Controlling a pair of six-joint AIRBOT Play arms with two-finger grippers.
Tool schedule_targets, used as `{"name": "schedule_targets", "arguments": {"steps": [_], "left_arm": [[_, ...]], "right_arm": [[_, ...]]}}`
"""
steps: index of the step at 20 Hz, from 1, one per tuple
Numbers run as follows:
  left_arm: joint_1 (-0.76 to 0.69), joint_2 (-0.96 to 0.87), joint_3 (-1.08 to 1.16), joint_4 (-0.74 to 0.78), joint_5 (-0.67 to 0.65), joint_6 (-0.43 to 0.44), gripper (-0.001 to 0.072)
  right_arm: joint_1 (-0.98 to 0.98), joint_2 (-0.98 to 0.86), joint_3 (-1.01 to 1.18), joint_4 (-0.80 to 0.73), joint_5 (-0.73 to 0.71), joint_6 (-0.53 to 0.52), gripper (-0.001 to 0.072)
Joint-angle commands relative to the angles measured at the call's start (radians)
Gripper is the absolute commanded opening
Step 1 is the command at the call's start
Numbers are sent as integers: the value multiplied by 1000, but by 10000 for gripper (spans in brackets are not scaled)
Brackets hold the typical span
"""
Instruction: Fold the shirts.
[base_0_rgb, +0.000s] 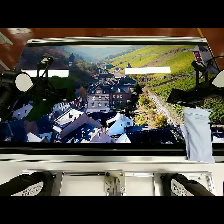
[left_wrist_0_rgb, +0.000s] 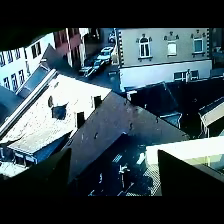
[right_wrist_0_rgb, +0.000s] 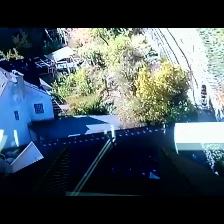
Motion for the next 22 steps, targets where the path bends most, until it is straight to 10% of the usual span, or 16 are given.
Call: {"name": "schedule_targets", "arguments": {"steps": [1, 22], "left_arm": [[0, 1, 0, 0, 0, 0, 612], [0, -10, -1, -16, 74, -3, 611]], "right_arm": [[-1, 0, 1, 0, 0, 0, 669], [-1, 0, 1, 8, -6, 11, 669]]}}
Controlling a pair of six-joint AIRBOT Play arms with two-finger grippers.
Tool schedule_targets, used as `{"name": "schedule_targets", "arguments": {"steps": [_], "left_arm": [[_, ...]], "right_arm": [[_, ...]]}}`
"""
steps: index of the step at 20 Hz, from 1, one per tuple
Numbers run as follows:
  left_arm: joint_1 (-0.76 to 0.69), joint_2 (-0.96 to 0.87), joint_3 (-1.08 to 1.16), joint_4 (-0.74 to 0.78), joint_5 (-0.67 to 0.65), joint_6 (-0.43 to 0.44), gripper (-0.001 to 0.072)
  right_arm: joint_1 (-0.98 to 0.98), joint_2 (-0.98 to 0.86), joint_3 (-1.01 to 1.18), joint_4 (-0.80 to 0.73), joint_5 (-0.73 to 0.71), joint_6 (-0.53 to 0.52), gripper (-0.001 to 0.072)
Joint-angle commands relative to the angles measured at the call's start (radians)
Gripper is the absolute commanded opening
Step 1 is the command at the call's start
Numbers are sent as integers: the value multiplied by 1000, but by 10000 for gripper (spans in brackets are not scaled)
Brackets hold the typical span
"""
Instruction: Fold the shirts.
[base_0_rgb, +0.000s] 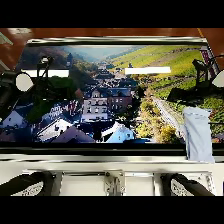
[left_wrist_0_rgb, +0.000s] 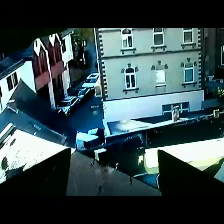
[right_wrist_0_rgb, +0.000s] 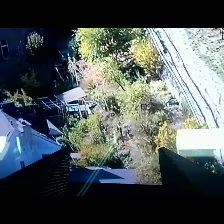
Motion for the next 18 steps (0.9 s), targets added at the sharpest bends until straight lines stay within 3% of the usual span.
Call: {"name": "schedule_targets", "arguments": {"steps": [1, 3, 4, 5, 10, 17, 18], "left_arm": [[0, -14, 0, -33, 52, -3, 612], [6, -39, 1, 8, 64, 10, 612], [32, -65, 11, 76, 68, -34, 633], [80, -102, 36, 103, 46, -44, 720], [351, -386, 263, 98, -31, -33, 720], [363, -646, 335, 49, 52, -33, 720], [364, -658, 335, 50, 52, -32, 690]], "right_arm": [[-1, 0, 1, 1, 24, 4, 668], [-1, 0, 1, 1, 19, 3, 668], [-1, 0, 1, 1, 12, 0, 668], [-1, 0, 1, 1, 3, -1, 668], [-1, -2, -17, 1, -40, -42, 669], [-1, -2, -83, 1, -115, -42, 668], [-1, -2, -87, 2, -128, -41, 668]]}}
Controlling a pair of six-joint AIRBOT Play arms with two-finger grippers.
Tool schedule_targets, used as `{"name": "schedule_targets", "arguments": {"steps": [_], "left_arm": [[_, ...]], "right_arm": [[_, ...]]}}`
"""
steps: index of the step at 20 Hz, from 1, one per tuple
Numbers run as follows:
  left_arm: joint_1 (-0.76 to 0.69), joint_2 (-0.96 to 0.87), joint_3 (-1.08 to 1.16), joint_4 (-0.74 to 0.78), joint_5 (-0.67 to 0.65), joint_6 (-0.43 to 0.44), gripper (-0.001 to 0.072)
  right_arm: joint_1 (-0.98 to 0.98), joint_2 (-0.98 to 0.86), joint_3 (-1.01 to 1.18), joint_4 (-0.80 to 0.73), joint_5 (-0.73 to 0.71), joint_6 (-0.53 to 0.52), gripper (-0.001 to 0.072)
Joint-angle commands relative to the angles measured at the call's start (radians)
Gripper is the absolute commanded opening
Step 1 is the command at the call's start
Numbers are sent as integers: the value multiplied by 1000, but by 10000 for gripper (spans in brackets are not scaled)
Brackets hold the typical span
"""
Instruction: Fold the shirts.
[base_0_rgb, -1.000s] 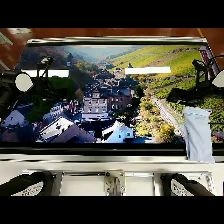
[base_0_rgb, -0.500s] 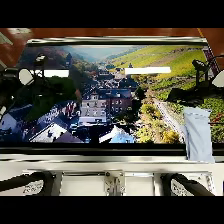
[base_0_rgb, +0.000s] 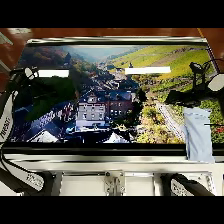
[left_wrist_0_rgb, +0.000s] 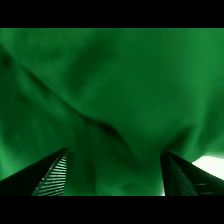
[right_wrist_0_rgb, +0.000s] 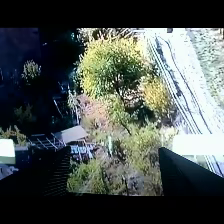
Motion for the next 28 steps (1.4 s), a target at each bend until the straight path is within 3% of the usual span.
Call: {"name": "schedule_targets", "arguments": {"steps": [1, 2, 3, 6, 9, 13, 16, 20, 22, 24, 26, 28], "left_arm": [[11, -74, 17, -11, 19, 1, 282], [14, -69, 19, -13, 4, 0, 45], [13, -60, 37, -12, -26, 2, 32], [-19, 41, 149, -11, -96, 90, 31], [-125, 270, 257, -12, -87, 125, 31], [-352, 580, 275, -13, -63, 74, 31], [-569, 686, 275, -11, -48, 22, 31], [-798, 650, 217, 8, -43, -26, 31], [-866, 612, 115, 11, -31, -38, 32], [-905, 572, -34, 10, 62, -102, 31], [-919, 517, -177, -20, 205, -183, 31], [-909, 441, -237, -138, 289, -192, 45]], "right_arm": [[-1, -1, -18, 1, -43, -1, 668], [-1, 0, -18, 1, -43, 2, 668], [-1, 0, -18, 1, -42, 2, 668], [-1, 0, -18, 0, -43, -3, 669], [-1, 2, -17, 0, -42, -55, 669], [-2, 90, 6, -10, -24, -80, 668], [-2, 209, 72, -57, -19, -79, 669], [-2, 358, 111, -93, 10, -63, 669], [-2, 381, 111, -111, 119, -62, 669], [-2, 378, 90, -129, 221, -62, 668], [-2, 378, 26, -130, 225, -62, 669], [-2, 378, -62, -130, 197, -51, 668]]}}
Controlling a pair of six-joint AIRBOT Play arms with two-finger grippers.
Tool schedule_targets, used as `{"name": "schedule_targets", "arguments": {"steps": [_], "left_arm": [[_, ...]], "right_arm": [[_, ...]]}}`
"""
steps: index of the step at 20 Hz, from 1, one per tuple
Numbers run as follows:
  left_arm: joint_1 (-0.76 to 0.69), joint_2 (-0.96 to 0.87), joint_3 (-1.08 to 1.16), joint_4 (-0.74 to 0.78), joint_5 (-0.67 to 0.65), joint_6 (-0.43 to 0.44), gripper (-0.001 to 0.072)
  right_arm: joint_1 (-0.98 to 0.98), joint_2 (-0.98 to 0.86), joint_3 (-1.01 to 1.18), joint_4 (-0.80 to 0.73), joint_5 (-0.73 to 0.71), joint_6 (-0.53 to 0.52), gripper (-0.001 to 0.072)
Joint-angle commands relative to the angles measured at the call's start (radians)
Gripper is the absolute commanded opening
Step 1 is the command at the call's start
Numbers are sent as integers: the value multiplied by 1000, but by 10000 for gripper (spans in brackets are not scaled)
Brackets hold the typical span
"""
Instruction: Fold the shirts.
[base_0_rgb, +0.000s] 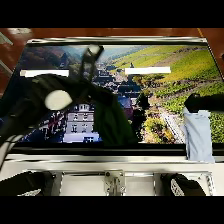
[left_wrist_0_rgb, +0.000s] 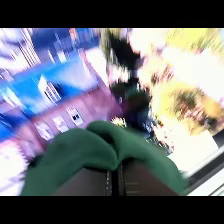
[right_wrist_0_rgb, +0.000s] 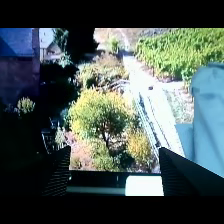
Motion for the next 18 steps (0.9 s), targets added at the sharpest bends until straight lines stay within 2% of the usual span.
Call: {"name": "schedule_targets", "arguments": {"steps": [1, 2, 3, 7, 8, 10, 12, 14, 16, 18], "left_arm": [[-12, -112, -112, -156, 147, -42, 328], [7, -134, -97, -179, 141, -31, 688], [41, -139, -77, -179, 110, -27, 720], [306, -102, -14, -180, -207, 143, 720], [378, -86, -39, -193, -282, 154, 720], [486, -45, -165, -304, -335, 209, 720], [531, 3, -356, -451, -279, 253, 712], [518, 15, -521, -556, -193, 280, 712], [471, 8, -641, -628, -73, 288, 711], [402, -7, -705, -702, 33, 312, 711]], "right_arm": [[0, 9, -126, -9, 2, 32, 669], [0, 9, -170, 11, -31, 39, 669], [0, 9, -198, 34, -61, 40, 669], [0, -57, -211, 108, -122, 35, 669], [0, -95, -211, 138, -121, 23, 669], [0, -182, -211, 236, -118, -34, 669], [0, -288, -211, 423, -117, -134, 669], [0, -387, -211, 568, -116, -194, 670], [0, -481, -210, 642, -116, -209, 670], [1, -547, -210, 655, -118, -209, 670]]}}
